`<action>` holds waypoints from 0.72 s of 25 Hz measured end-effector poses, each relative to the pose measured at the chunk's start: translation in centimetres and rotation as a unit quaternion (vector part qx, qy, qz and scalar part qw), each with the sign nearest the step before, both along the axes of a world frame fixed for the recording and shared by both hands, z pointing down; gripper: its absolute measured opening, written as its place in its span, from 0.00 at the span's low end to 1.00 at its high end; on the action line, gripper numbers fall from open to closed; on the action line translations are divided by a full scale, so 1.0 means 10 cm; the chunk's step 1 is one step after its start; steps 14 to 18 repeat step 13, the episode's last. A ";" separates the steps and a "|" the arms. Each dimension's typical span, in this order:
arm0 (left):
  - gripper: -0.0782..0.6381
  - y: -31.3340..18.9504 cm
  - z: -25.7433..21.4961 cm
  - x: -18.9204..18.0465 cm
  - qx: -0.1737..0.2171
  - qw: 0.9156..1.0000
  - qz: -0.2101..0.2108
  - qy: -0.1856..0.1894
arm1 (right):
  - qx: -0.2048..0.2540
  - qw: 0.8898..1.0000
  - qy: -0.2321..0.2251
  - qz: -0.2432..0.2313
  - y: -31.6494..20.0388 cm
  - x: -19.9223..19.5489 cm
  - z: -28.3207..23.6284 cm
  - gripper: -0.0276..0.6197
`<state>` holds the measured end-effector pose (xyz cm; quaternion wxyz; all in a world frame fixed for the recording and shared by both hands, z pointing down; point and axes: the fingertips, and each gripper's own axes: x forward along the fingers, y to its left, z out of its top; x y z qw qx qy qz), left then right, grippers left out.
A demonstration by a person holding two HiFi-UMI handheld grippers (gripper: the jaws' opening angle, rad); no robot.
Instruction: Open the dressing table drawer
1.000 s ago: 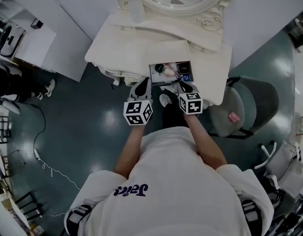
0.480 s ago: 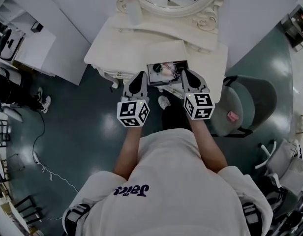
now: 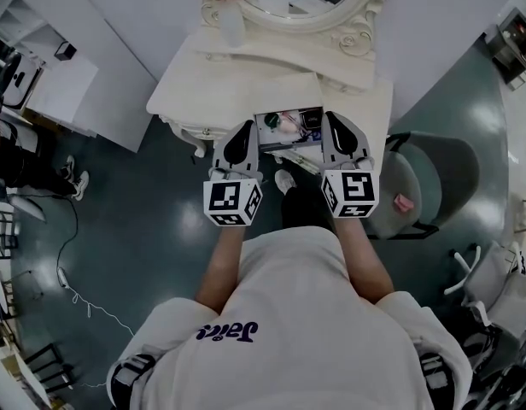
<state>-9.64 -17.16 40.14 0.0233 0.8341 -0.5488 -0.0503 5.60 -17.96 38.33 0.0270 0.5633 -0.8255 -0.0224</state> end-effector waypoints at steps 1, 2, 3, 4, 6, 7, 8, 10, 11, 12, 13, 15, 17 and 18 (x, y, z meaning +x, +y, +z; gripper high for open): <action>0.13 0.01 0.00 0.00 0.001 1.000 0.001 -0.002 | 0.002 1.000 0.000 0.001 0.01 0.00 -0.01 0.05; 0.13 0.02 0.00 0.00 0.001 1.000 0.001 -0.003 | 0.004 1.000 0.001 0.002 0.02 0.00 -0.02 0.06; 0.13 0.03 0.00 -0.01 0.000 1.000 0.001 -0.002 | 0.005 1.000 0.003 0.003 0.03 0.00 -0.02 0.06; 0.13 0.03 0.00 -0.02 -0.001 1.000 0.000 0.000 | 0.006 1.000 0.005 0.004 0.03 0.00 -0.02 0.06; 0.13 0.02 -0.02 -0.04 -0.003 1.000 -0.001 0.006 | 0.004 1.000 0.006 0.006 0.02 0.00 0.00 0.06; 0.13 0.02 -0.03 -0.04 -0.002 1.000 0.000 0.008 | 0.002 1.000 0.004 0.007 0.02 0.01 0.01 0.06; 0.13 0.01 -0.04 -0.04 -0.002 1.000 0.001 0.008 | 0.000 1.000 0.003 0.009 0.01 0.01 0.03 0.06; 0.13 -0.02 -0.02 -0.05 -0.005 1.000 0.003 0.014 | -0.005 1.000 0.001 0.012 -0.02 0.02 0.08 0.06; 0.13 -0.04 0.00 -0.05 -0.009 1.000 0.005 0.019 | -0.009 1.000 -0.001 0.014 -0.04 0.02 0.11 0.06; 0.13 -0.06 0.03 -0.05 -0.013 1.000 0.006 0.023 | -0.013 1.000 -0.003 0.015 -0.06 0.02 0.14 0.06; 0.13 -0.08 0.05 -0.06 -0.017 0.999 0.007 0.027 | -0.018 1.000 -0.005 0.017 -0.09 0.02 0.18 0.06; 0.13 -0.08 0.05 -0.06 -0.017 0.999 0.007 0.027 | -0.018 1.000 -0.005 0.017 -0.09 0.02 0.18 0.06; 0.13 -0.08 0.05 -0.06 -0.017 0.999 0.007 0.027 | -0.018 1.000 -0.005 0.017 -0.09 0.02 0.18 0.06; 0.13 -0.08 0.05 -0.06 -0.017 0.999 0.007 0.027 | -0.018 1.000 -0.005 0.017 -0.09 0.02 0.18 0.06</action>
